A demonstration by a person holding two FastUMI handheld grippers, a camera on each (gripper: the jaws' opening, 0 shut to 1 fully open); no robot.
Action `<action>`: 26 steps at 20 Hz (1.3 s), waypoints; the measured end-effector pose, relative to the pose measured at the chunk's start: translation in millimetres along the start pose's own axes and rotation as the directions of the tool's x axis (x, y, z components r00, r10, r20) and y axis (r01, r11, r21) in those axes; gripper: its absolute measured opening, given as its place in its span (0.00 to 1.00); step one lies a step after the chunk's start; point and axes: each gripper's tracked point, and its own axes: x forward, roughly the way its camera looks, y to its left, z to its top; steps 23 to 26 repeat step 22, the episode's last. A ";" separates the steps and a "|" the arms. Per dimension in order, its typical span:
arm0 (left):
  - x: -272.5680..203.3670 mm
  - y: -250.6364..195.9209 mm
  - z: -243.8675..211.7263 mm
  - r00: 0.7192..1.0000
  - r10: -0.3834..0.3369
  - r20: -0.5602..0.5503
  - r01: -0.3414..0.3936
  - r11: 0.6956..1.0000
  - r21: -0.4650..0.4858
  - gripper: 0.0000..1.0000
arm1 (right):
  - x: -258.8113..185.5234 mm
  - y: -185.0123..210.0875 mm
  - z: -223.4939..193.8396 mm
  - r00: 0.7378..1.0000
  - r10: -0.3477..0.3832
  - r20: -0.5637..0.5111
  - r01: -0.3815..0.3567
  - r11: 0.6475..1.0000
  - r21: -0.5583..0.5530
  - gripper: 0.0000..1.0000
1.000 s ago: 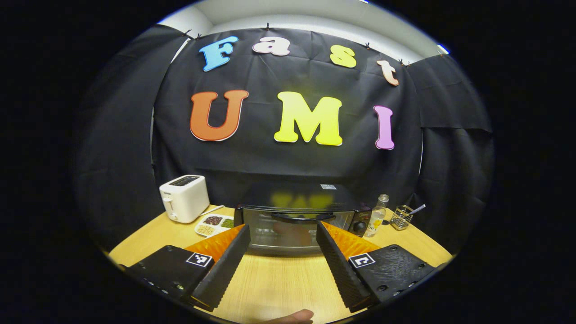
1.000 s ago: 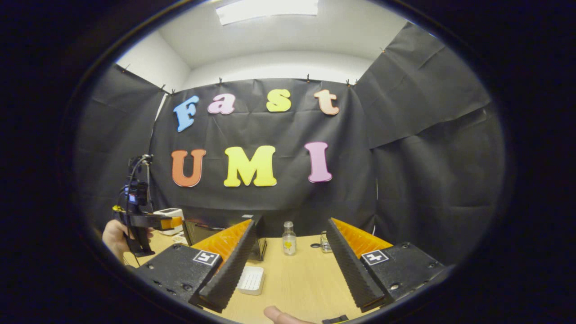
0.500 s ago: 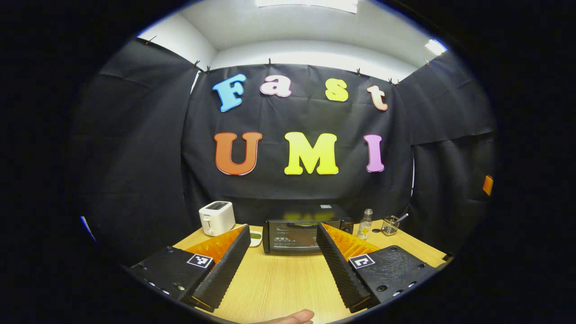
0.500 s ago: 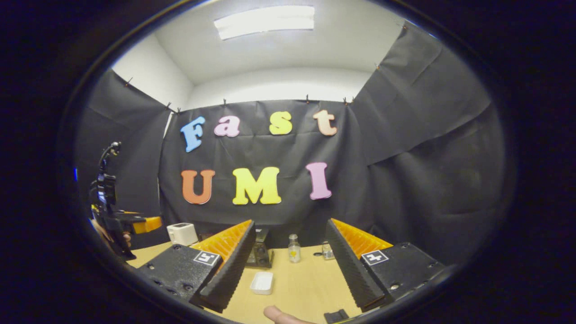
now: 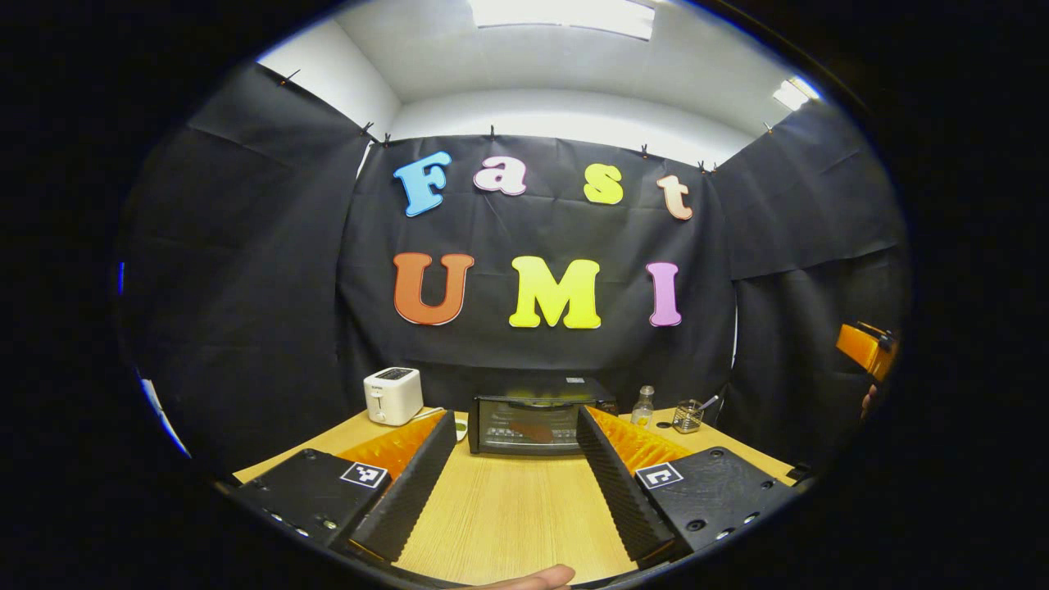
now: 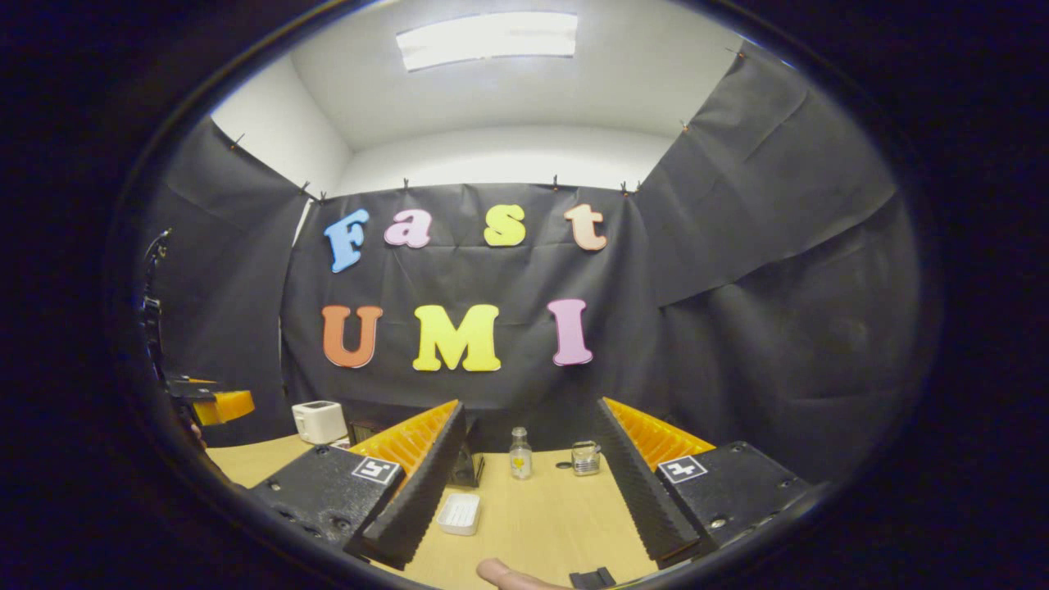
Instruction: Open the electric oven with the left hand, put the food in, and close the electric oven.
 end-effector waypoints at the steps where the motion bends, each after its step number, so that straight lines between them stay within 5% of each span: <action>1: 0.2 -5.4 1.6 1.000 -0.013 0.002 0.013 1.000 0.001 0.94 | 0.2 -2.5 -2.7 1.000 -0.004 -0.006 0.004 1.000 0.000 0.99; 26: -0.7 -18.6 7.1 0.999 -0.010 0.034 0.009 0.999 0.045 0.94 | 12.8 -15.4 -16.1 0.999 -0.025 -0.033 0.025 1.000 -0.004 0.99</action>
